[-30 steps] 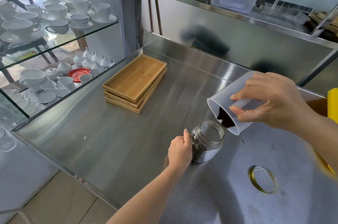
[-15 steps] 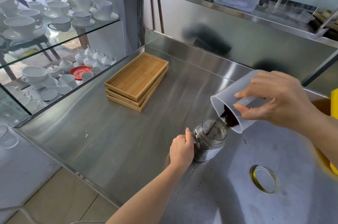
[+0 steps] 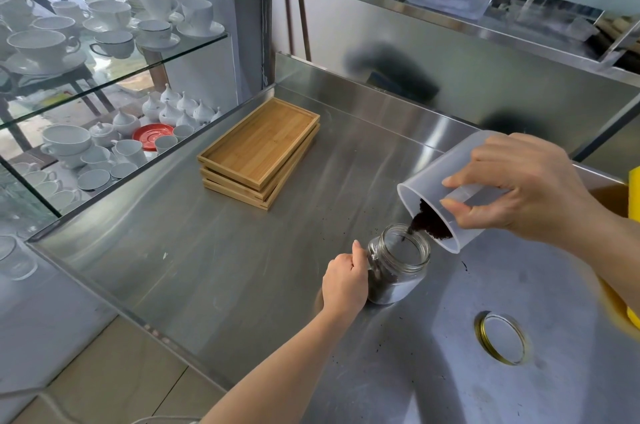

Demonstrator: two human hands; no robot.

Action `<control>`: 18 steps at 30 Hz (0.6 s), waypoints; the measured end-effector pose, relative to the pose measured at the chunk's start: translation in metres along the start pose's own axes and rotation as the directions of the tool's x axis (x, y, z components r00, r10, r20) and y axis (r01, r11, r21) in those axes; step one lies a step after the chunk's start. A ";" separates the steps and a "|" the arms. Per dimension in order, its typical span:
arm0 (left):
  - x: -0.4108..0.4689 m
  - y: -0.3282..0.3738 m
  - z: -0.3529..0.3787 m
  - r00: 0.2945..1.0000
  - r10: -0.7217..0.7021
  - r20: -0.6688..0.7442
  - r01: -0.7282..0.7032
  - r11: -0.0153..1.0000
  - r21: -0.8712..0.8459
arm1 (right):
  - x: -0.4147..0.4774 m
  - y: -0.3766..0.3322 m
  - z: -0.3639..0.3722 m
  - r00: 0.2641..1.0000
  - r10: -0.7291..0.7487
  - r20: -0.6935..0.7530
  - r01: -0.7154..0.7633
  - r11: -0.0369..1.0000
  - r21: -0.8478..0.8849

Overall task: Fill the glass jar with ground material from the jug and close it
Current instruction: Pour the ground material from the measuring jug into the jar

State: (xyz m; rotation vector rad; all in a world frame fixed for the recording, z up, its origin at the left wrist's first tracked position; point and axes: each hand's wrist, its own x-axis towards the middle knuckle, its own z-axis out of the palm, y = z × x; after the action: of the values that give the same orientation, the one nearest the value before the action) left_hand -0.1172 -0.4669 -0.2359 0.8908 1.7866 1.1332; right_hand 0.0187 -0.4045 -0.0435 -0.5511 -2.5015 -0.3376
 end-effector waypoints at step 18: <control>-0.002 0.004 -0.002 1.000 0.002 -0.001 -0.002 1.000 0.005 | -0.003 0.001 0.002 0.998 -0.067 0.006 0.067 0.997 -0.036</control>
State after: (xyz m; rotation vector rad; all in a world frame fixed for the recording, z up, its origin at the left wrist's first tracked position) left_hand -0.1175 -0.4683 -0.2312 0.8955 1.7910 1.1310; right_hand 0.0204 -0.4033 -0.0470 -0.4835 -2.5275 -0.4077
